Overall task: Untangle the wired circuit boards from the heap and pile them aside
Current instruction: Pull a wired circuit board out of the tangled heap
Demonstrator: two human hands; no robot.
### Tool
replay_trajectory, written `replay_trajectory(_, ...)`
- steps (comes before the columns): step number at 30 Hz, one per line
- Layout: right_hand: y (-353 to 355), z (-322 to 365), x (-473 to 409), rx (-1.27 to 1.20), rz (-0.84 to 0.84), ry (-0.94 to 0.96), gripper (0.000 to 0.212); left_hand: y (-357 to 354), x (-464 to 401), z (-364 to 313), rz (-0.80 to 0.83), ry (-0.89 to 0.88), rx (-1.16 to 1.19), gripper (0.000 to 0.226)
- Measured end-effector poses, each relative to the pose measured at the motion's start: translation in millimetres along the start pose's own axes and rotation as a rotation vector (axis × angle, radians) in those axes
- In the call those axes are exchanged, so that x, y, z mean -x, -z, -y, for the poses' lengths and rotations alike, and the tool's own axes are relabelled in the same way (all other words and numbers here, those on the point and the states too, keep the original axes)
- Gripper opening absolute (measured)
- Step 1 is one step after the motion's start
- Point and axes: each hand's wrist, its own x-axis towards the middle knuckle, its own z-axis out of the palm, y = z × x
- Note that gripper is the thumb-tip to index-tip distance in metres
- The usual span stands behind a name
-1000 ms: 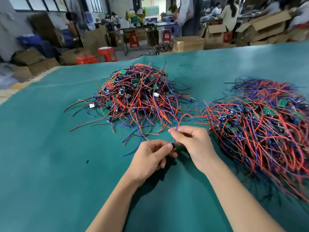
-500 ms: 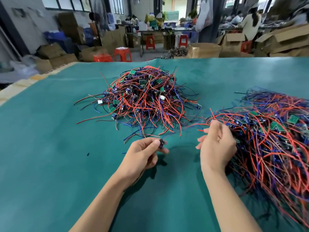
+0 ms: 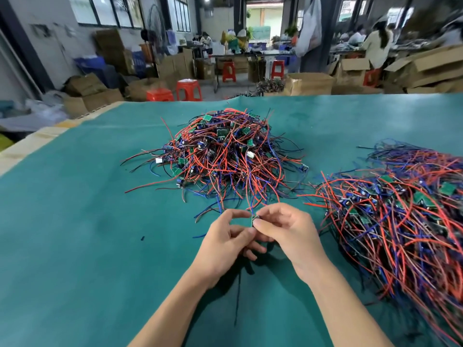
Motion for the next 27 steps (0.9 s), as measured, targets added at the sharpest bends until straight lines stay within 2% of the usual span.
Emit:
replay_trajectory(4, -1, 1, 0, 0.041, -0.015, 0.035, 0.022, 1, 0, 0, 0.000, 0.036, 0.013, 0.026)
replay_trajectory(7, -3, 1, 1, 0.145, -0.102, 0.119, 0.022, 1, -1, -1, 0.048, 0.057, -0.104, 0.017)
replay_trajectory(10, -3, 3, 1, 0.381, -0.260, 0.284, 0.024, -1, -2, -3, 0.111, 0.092, -0.143, 0.020)
replay_trajectory(13, 1, 8, 2, 0.491, -0.425, 0.442, 0.021, -1, -2, -6, 0.177, 0.093, -0.188, 0.023)
replay_trajectory(17, 25, 27, 1, 0.498, -0.788, 0.554, 0.010, -4, 4, -6, 0.284, 0.073, -0.249, 0.021)
replay_trajectory(20, 28, 67, 7, 0.337, -0.876, 0.655, 0.010, -6, 3, -5, 0.276, 0.083, -0.271, 0.020)
replay_trajectory(22, 8, 100, 13, 0.250, -0.811, 0.705, 0.012, -8, 2, -3, 0.213, 0.079, -0.276, 0.015)
replay_trajectory(23, -8, 113, 16, 0.205, -0.718, 0.713, 0.012, -9, 1, -1, 0.183, 0.074, -0.279, 0.013)
replay_trajectory(25, -52, 126, 19, 0.133, -0.412, 0.650, 0.010, -9, 2, 0, 0.136, 0.047, -0.297, 0.014)
replay_trajectory(27, -107, 120, 17, 0.131, -0.104, 0.496, 0.008, -7, 1, 5, 0.074, 0.033, -0.347, 0.016)
